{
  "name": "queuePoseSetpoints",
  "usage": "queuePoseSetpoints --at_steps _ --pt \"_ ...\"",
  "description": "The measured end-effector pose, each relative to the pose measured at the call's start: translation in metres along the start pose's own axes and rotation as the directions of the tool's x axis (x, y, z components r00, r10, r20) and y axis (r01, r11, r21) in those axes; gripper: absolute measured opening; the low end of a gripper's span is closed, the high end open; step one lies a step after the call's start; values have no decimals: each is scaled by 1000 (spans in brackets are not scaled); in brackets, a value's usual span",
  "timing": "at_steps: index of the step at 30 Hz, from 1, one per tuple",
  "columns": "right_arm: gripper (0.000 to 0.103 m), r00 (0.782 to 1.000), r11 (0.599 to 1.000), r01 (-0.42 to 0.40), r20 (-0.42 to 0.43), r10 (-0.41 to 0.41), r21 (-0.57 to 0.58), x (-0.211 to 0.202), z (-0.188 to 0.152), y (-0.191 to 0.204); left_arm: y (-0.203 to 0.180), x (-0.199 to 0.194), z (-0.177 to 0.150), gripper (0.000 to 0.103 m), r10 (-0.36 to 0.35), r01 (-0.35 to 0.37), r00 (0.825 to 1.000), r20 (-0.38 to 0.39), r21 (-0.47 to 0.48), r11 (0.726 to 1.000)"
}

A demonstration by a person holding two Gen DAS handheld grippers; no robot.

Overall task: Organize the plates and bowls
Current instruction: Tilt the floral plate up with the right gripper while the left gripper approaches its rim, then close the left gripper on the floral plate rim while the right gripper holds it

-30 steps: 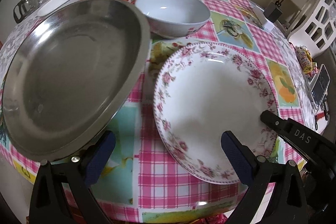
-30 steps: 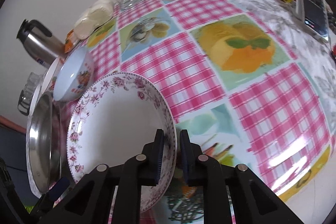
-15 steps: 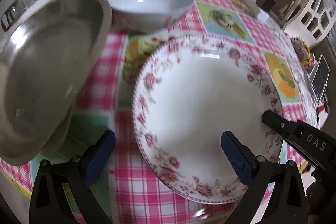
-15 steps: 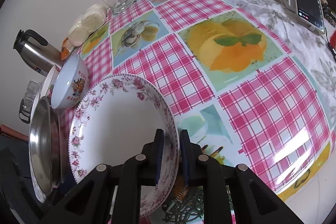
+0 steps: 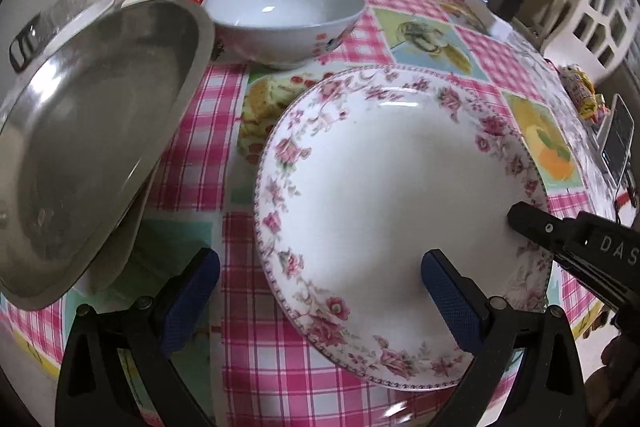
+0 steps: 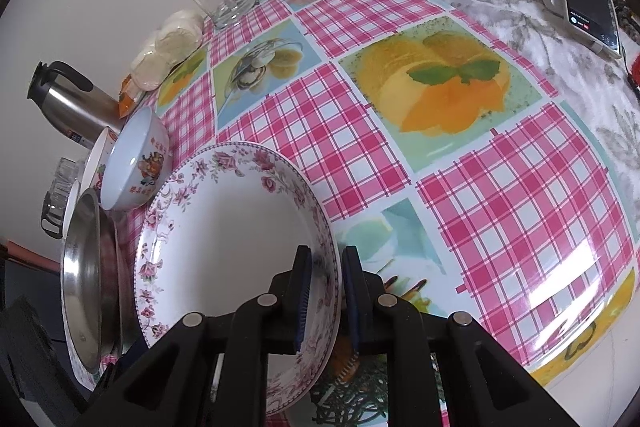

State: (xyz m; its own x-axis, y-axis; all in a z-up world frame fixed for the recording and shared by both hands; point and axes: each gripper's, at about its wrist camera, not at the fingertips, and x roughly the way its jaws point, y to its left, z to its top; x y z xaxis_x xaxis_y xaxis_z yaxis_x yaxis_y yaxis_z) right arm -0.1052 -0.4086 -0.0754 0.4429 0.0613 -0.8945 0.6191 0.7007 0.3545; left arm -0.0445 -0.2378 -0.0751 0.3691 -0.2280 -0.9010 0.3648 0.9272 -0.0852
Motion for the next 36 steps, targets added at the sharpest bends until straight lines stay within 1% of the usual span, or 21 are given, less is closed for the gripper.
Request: queuePoseSetpoints --at_steps 4,5,6,7,8,9,12,16,21,22,26,27,29,32,34,36 --pt "18 1000 1000 -16 -3 16 9 0 0 -1 8 -2 4 99 -33 33 999 11 -23 999" --pt "18 1000 1000 -18 -3 18 11 0 0 -2 10 -4 5 92 -45 45 999 19 -31 998" --pt "18 1000 1000 -20 -2 20 12 0 1 -3 12 -6 6 80 -63 65 997 33 -39 997" --pt "18 1000 1000 -20 -2 20 12 0 0 -3 14 -8 8 73 -99 101 994 46 -41 994" --pt "18 1000 1000 -19 -2 19 11 0 0 -2 15 -8 9 60 -145 147 988 52 -43 988" --pt "18 1000 1000 -20 -2 20 12 0 0 -2 18 -8 9 55 -170 173 984 55 -61 983" --pt "17 1000 1000 -13 1 13 14 -1 1 -3 30 -7 11 45 -207 215 975 77 -119 969" --pt "16 1000 999 -23 4 23 24 -1 0 -4 42 -4 11 39 -267 281 959 98 -178 943" --pt "16 998 998 -56 19 55 37 0 1 -9 46 -3 11 36 -286 305 951 115 -214 928" --pt "16 998 997 -61 20 60 41 0 1 -10 47 -3 11 35 -280 300 953 119 -218 929" --pt "16 997 997 -69 31 68 45 -1 0 -11 45 1 13 20 -244 263 963 113 -195 945" --pt "16 997 997 -67 32 66 40 -1 0 -10 44 2 13 18 -240 258 964 113 -193 947" --pt "15 997 997 -66 38 65 28 -1 0 -9 45 3 14 16 -230 247 967 110 -186 951" --pt "14 997 998 -57 46 57 -1 -3 -1 -5 43 1 12 16 -202 217 973 111 -148 965" --pt "14 997 998 -50 50 51 -27 -3 -2 -4 43 -1 12 16 -201 216 973 114 -136 967" --pt "14 997 998 -48 54 50 -27 -6 -1 -5 39 -2 12 16 -206 218 972 114 -114 969"
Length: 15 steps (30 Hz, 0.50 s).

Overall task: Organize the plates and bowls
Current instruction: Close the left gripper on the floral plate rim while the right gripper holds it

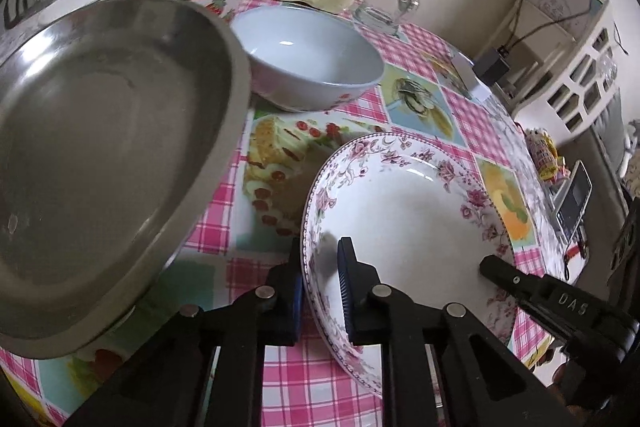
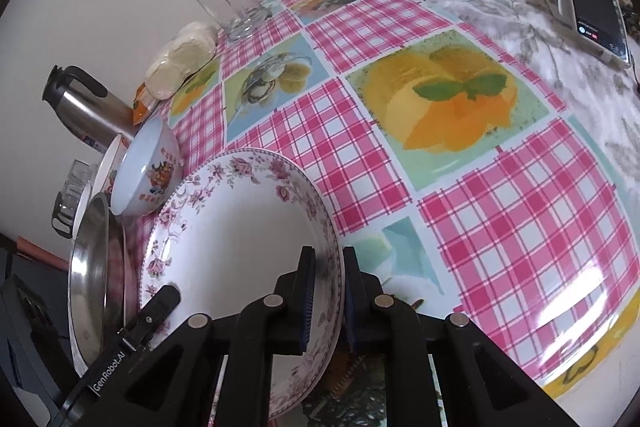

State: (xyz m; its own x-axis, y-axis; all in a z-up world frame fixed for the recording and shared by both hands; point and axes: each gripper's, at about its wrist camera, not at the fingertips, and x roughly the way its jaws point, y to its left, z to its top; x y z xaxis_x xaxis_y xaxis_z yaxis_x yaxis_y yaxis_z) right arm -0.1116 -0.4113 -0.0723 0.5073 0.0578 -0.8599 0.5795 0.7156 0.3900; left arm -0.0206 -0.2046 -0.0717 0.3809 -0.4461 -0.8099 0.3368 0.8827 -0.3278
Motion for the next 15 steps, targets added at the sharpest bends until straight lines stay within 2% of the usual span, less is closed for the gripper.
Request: queuePoseSetpoints --at_steps 6,11,15 --pt "14 999 1000 -6 31 6 -6 -14 4 -4 -11 -3 0 16 0 0 1000 10 55 999" --pt "14 996 998 -67 51 67 -4 -22 4 -6 -9 -5 5 16 -8 7 1000 16 51 999" --pt "14 996 998 -65 60 66 -10 -28 3 -5 -10 -8 6 16 -12 10 1000 25 57 998"
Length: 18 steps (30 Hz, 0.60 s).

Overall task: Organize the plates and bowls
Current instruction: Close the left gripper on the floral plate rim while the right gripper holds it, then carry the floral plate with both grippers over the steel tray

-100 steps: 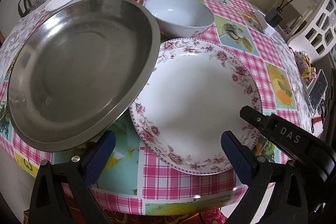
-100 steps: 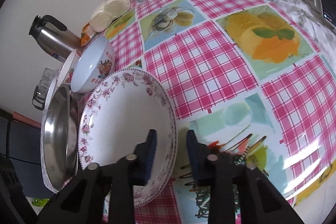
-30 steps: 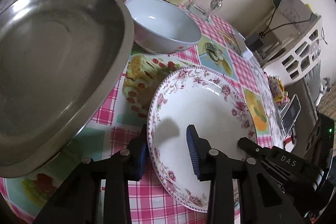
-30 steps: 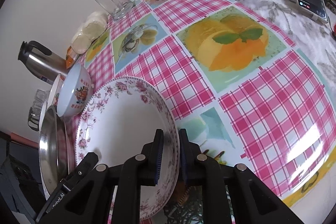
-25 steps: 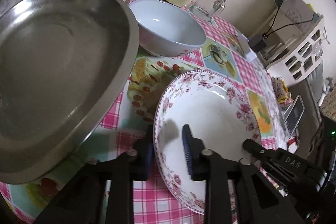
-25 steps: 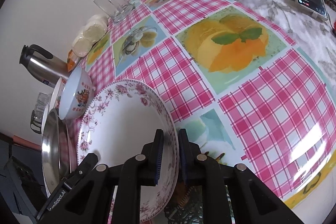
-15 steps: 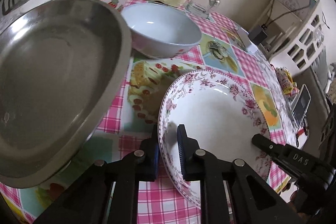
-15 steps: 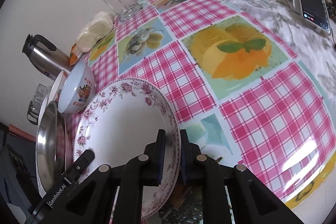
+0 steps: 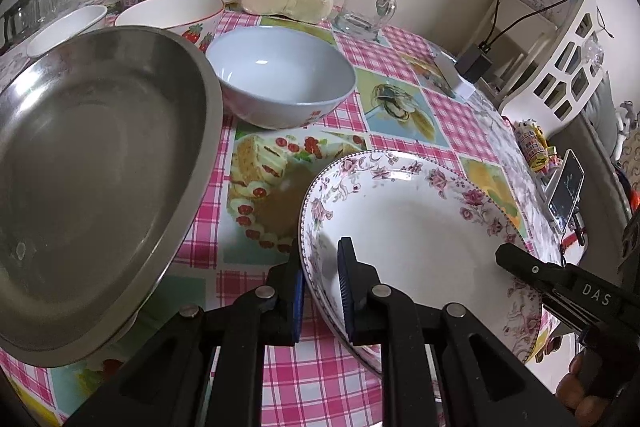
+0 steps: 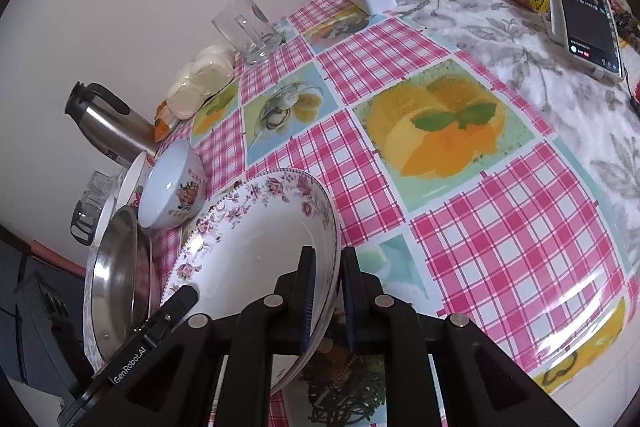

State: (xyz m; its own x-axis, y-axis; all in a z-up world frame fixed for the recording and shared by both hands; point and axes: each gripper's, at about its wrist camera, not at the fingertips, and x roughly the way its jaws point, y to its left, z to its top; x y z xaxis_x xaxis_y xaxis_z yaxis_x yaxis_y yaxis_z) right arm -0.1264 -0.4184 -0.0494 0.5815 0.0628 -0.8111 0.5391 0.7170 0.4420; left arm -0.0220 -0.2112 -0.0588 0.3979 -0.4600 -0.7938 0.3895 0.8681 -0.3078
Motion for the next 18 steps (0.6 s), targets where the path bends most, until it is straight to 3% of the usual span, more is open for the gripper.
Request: queuePoseSetpoints --at_steps 8,18 --pt "14 997 1000 -23 74 23 1 -25 4 6 -7 -28 12 16 -62 61 996 64 22 998" --pt "14 972 996 -37 230 54 -76 -80 8 52 3 -81 35 16 -134 129 975 178 42 991"
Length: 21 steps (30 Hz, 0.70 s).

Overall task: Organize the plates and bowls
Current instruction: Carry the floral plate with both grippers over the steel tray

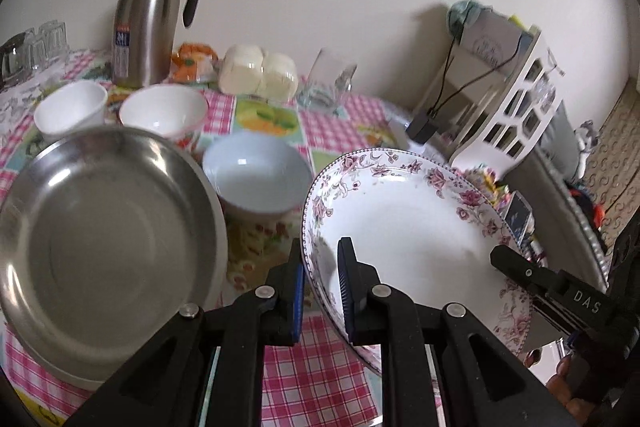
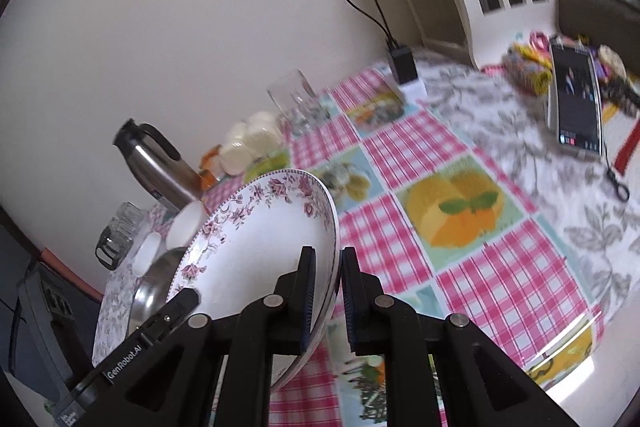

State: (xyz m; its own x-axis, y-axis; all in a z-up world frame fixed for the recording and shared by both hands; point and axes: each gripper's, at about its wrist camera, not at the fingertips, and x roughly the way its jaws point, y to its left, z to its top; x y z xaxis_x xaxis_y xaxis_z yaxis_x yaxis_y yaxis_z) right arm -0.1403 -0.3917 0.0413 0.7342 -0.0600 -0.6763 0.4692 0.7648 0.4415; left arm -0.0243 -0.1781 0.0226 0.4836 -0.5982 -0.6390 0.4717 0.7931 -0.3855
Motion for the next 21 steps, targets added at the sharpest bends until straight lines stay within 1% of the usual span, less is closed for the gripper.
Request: queuePoseSetpoints --at_steps 5,9,15,21 --pt "14 999 999 -13 43 15 -49 -13 2 27 9 -25 12 16 -11 11 998 63 3 1000" --pt "14 997 997 -40 60 44 -64 -16 1 48 21 -38 20 16 -7 7 996 93 -2 1000" --pt "14 997 995 -60 40 64 -82 -2 -6 76 49 -50 31 16 25 -22 993 113 -31 999" --pt "14 996 991 -84 11 85 -100 15 -15 103 80 -58 39 16 50 -43 992 118 -66 997"
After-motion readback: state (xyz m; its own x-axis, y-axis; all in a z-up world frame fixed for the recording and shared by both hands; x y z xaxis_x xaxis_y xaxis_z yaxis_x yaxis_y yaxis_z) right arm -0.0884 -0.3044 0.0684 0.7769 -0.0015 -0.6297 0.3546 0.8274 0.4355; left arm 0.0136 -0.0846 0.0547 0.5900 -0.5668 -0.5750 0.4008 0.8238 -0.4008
